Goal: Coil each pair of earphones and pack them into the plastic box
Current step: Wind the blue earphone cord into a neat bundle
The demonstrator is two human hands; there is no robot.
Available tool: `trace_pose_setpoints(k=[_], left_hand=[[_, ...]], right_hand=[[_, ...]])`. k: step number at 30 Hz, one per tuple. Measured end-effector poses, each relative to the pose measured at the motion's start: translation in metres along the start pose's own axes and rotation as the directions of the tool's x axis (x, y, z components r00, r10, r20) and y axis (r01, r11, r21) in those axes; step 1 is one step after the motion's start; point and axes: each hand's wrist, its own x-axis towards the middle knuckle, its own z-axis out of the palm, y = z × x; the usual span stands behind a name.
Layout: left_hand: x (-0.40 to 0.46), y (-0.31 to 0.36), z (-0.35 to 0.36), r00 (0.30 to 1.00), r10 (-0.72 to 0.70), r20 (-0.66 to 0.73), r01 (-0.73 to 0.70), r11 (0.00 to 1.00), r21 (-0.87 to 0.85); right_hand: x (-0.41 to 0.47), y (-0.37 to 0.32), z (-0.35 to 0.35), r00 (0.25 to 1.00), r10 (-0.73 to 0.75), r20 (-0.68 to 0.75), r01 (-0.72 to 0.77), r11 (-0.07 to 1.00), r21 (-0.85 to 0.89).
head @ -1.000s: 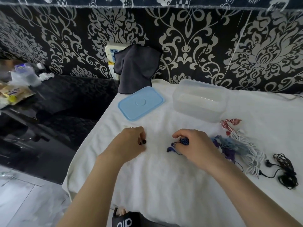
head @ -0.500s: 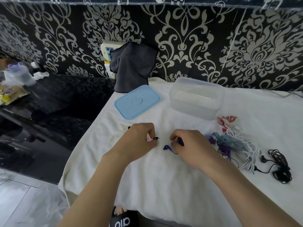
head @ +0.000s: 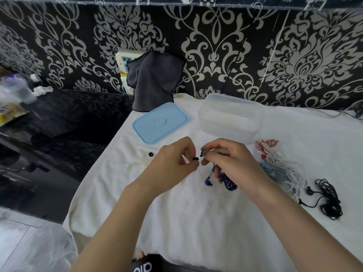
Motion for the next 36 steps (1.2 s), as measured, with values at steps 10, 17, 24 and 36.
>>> trace_pose_setpoints(k=[10, 17, 24, 36], left_hand=[[-0.003, 0.006, -0.002, 1.0, 0.017, -0.005, -0.017, 0.999, -0.03], [-0.003, 0.006, -0.003, 1.0, 0.011, -0.012, -0.012, 0.999, -0.031], [-0.003, 0.009, -0.002, 1.0, 0.009, 0.003, -0.009, 0.998, -0.054], [-0.001, 0.011, -0.003, 1.0, 0.013, -0.01, -0.013, 0.998, -0.054]], right_hand=[[0.0, 0.002, -0.001, 0.997, -0.076, -0.002, 0.075, 0.991, -0.114], [-0.001, 0.001, 0.0, 0.996, -0.065, -0.066, 0.062, 0.997, -0.051], [0.0, 0.003, 0.005, 0.996, -0.04, -0.083, 0.044, 0.998, 0.048], [0.0, 0.004, 0.001, 0.994, -0.098, -0.052, 0.1, 0.994, 0.047]])
